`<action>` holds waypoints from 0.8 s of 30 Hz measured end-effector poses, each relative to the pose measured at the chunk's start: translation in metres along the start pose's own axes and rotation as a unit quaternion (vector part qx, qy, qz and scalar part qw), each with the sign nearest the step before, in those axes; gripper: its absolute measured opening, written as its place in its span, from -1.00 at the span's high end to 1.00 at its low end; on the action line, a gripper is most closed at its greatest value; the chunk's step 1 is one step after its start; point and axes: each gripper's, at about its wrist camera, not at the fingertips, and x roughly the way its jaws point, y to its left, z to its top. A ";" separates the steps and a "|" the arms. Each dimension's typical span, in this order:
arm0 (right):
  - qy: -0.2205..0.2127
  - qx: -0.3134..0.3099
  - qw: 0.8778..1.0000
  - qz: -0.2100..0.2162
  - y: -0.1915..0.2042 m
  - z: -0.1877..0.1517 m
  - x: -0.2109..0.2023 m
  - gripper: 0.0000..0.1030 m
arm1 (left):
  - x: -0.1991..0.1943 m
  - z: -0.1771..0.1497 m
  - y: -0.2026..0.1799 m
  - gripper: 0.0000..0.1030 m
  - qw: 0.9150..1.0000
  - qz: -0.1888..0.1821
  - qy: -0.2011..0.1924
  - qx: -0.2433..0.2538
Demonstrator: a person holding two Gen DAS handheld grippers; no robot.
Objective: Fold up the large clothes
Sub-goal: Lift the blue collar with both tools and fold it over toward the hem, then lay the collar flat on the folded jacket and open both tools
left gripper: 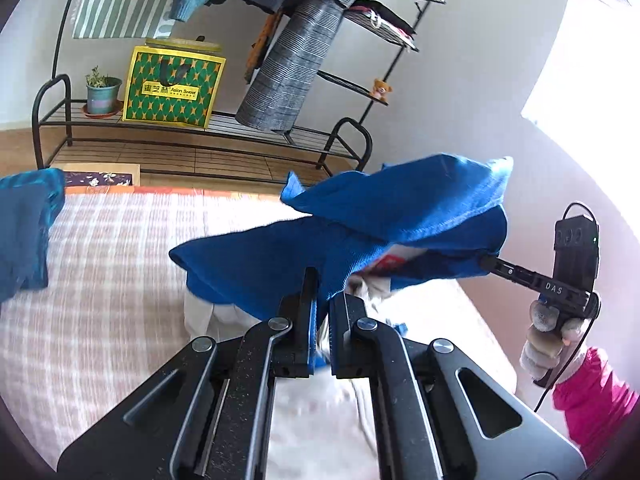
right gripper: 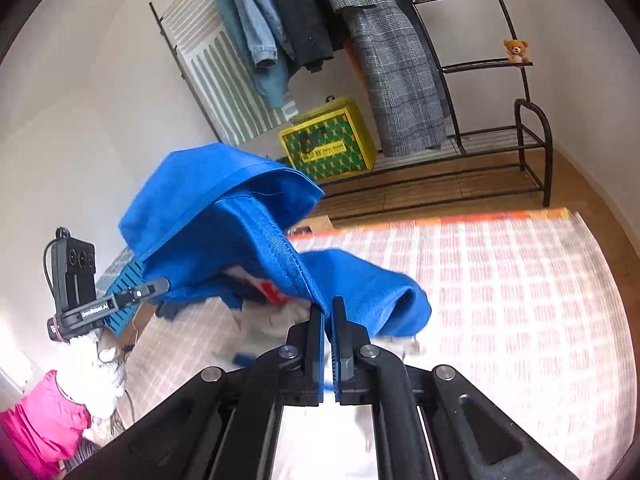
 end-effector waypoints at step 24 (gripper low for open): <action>0.041 0.064 0.997 -0.018 -0.019 -0.183 -0.088 0.17 | -0.059 -0.181 0.003 0.34 0.993 -0.002 0.095 -0.076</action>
